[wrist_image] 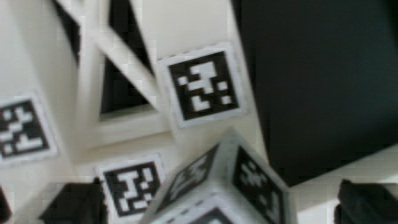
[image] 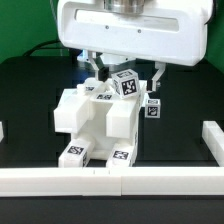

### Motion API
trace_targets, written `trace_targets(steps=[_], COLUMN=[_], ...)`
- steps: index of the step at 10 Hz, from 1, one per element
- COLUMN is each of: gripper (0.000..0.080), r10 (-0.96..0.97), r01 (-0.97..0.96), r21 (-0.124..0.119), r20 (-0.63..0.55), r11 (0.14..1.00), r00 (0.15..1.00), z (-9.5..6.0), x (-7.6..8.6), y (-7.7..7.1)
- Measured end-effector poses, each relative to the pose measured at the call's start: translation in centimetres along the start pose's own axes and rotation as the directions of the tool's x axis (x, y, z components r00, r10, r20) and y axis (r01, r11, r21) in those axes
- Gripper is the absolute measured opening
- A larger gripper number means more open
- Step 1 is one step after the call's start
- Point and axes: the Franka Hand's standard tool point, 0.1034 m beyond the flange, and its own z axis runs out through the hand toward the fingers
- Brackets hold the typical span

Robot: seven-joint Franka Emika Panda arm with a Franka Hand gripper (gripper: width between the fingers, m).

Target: Assemble chair

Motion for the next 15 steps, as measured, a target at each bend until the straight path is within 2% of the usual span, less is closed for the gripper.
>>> trace_targets(steps=[2,7,8,9,10,11,15], gripper=[0.0649,0.0649,0.0516,0.0516,0.0369,0.0287,0.0287], r10=[-0.206,-0.476,-0.461,-0.461,-0.461,-0.461,-0.361], r01=[0.205,0.476,0.461,0.461,0.461,0.460,0.360], r21=[-0.011,-0.024,-0.023,-0.023,-0.023,-0.023,-0.020], r20=[-0.022,-0.017,-0.018,-0.018,-0.018,-0.017,-0.020], r11=[0.979,0.879,0.887,0.887,0.887,0.887,0.933], r00=[0.978,0.879,0.887,0.887,0.887,0.887,0.932], z=[-0.17,-0.15,-0.13,-0.13,-0.13,-0.13,-0.12], x=[0.36,0.54,0.53,0.54,0.54,0.54,0.53], y=[-0.13,0.25,0.25,0.26,0.26,0.27,0.27])
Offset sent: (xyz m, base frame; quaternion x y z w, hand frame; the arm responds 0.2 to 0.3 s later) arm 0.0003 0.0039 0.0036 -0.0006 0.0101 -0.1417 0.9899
